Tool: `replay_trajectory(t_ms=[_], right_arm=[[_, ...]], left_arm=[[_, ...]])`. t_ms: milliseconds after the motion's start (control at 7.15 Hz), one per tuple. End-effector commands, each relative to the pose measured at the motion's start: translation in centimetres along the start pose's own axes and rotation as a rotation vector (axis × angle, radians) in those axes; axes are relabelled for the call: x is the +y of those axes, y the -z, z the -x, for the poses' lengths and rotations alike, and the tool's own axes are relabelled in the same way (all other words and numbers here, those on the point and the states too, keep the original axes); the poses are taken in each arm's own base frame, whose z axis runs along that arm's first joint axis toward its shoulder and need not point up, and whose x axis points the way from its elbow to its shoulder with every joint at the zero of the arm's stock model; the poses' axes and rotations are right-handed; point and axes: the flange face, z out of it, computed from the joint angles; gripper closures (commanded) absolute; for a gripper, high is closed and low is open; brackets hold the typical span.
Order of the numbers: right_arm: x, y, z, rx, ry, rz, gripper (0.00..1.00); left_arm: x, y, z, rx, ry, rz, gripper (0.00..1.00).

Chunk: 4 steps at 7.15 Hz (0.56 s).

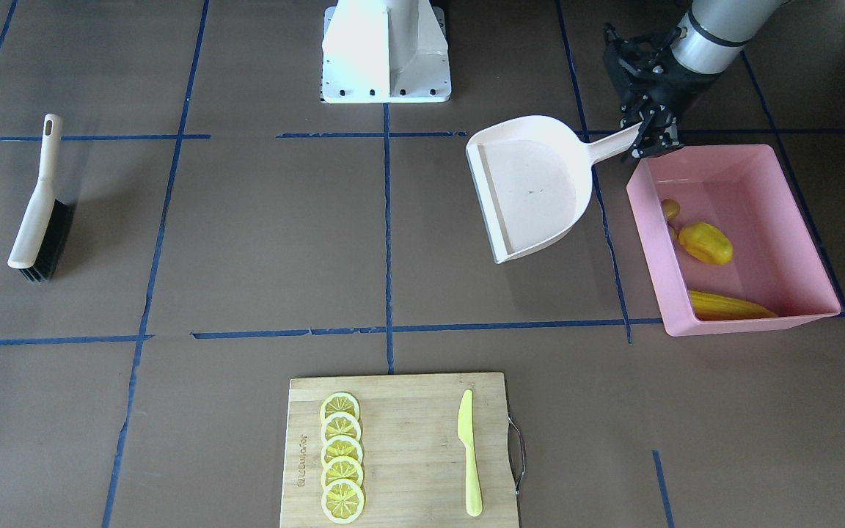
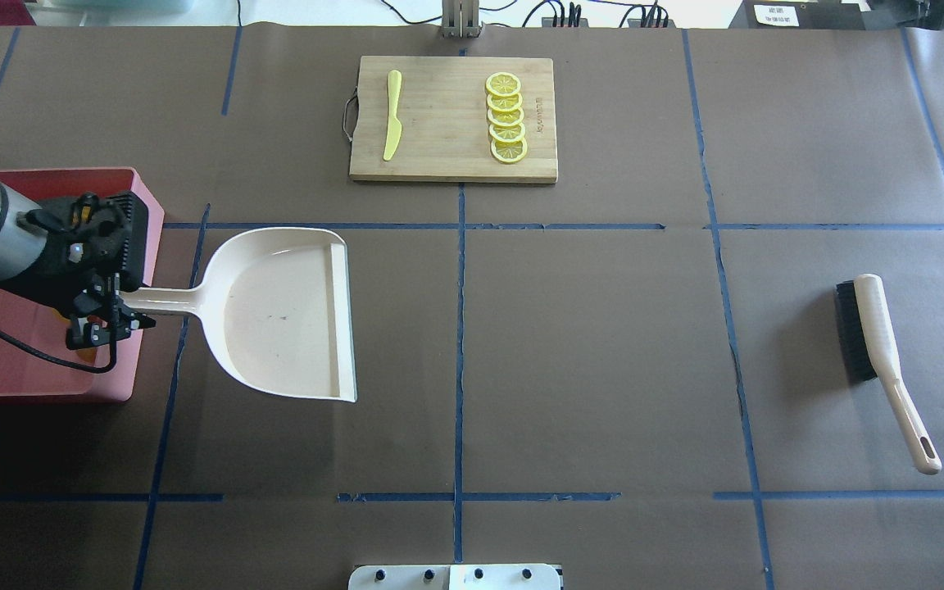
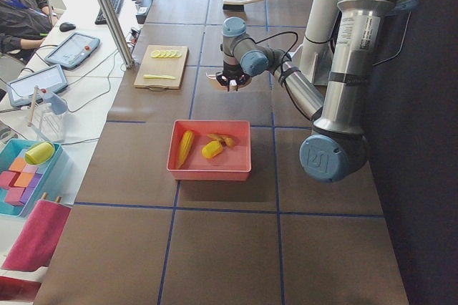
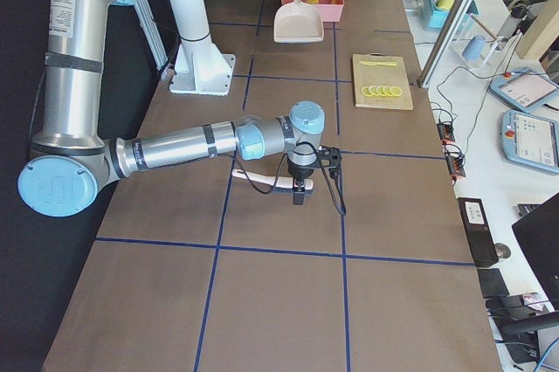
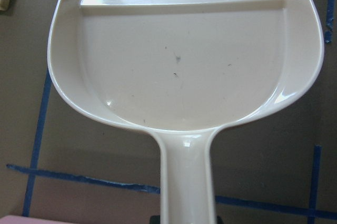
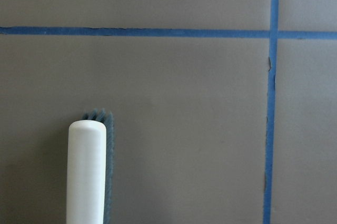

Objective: Sweep and dump trash into bin
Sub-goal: 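Set the brush down with the right gripper while the left lowers the dustpan, then place the empty dustpan flat on the table beside the bin with the left gripper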

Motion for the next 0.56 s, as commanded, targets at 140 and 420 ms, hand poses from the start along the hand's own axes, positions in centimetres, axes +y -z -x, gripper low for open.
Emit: replay_trajectory(t_ms=[140,420], right_arm=[[-0.9,2.1,-3.2,0.005,0.090,0.013,0.00],[-0.9,2.1,-3.2,0.009,0.072,0.012,0.00]], left_arm=[[-3.4,-7.8,0.9,0.022,-0.102,-0.110,1.00],[-4.7,-9.9,1.0,0.024,-0.117,-0.163,1.00]])
